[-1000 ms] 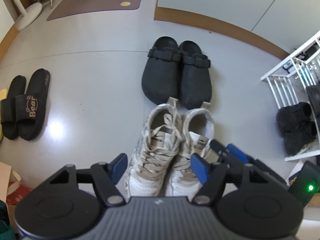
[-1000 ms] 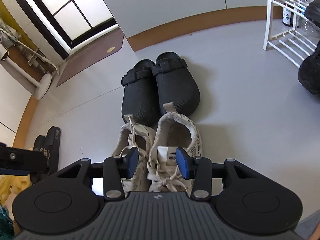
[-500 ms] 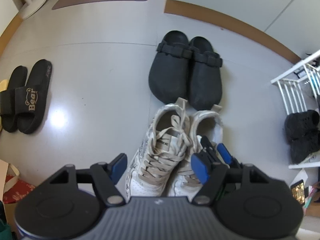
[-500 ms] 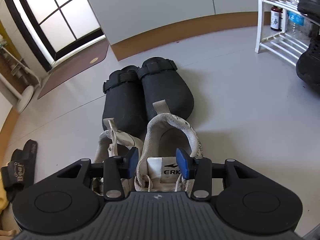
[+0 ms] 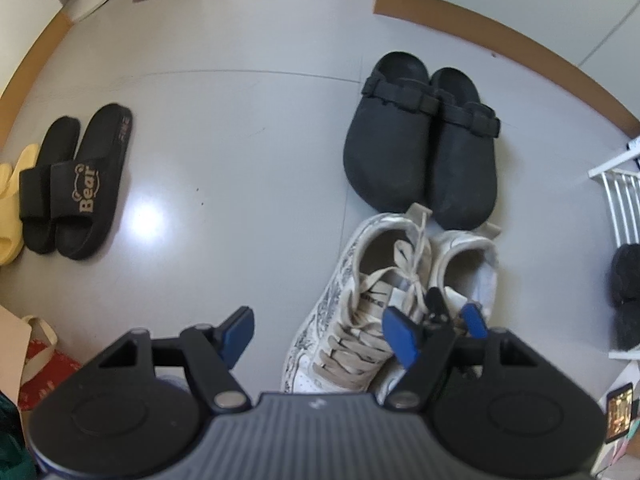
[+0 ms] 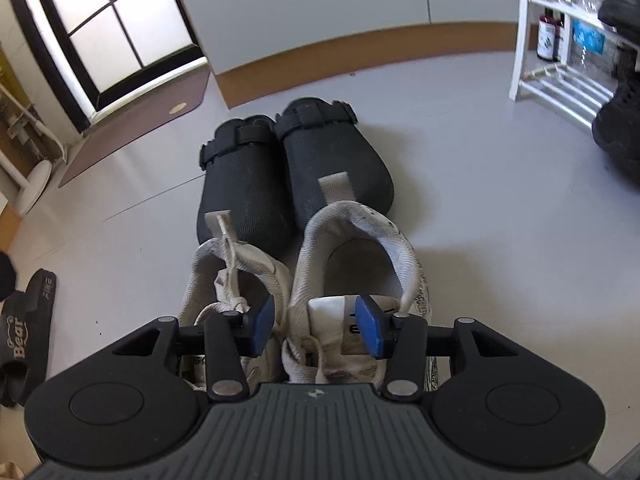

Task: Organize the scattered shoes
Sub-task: 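Close the right tool on both white sneaker heels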

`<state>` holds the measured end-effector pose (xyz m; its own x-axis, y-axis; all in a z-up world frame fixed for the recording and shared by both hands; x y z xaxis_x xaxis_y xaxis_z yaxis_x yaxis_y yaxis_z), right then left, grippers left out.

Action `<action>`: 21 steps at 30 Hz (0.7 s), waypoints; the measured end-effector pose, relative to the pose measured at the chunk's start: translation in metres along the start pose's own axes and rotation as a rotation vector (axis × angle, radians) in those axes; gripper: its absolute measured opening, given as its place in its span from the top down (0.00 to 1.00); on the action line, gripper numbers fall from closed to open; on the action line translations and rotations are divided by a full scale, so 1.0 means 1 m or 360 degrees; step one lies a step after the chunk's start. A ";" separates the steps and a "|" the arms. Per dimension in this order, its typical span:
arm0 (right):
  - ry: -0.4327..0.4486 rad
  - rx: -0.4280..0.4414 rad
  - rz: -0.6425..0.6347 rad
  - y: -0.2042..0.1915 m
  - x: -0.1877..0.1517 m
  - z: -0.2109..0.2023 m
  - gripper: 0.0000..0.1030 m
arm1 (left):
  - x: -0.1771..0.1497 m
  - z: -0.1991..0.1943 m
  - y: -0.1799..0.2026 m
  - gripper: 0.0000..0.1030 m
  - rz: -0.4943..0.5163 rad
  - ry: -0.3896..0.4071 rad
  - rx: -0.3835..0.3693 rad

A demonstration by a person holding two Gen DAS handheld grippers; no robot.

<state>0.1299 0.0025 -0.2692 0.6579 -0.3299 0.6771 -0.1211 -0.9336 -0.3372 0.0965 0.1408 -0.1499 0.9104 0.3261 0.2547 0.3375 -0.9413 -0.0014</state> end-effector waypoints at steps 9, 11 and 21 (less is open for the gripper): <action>0.0004 0.0023 -0.0046 -0.007 -0.013 -0.004 0.52 | 0.000 -0.002 -0.003 0.28 0.0023 0.0015 0.0009; 0.0056 0.0027 -0.0025 -0.007 -0.009 -0.009 0.52 | -0.001 -0.001 -0.003 0.28 0.0023 0.0010 0.0010; -0.0038 -0.0018 0.0106 -0.001 0.001 0.002 0.54 | -0.001 -0.001 0.000 0.27 0.0045 0.0005 0.0001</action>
<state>0.1327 0.0032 -0.2696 0.6657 -0.3878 0.6375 -0.1731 -0.9113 -0.3735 0.0955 0.1401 -0.1487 0.9188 0.2990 0.2576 0.3117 -0.9501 -0.0090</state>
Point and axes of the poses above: each gripper's, at about its wrist camera, not at the fingertips, and z roughly the way its jaws point, y to its right, x to its top, the point moved 6 cm from there along z, roughly the way its jaws point, and after that the axes turned 1 degree about y, right-handed, at the moved point
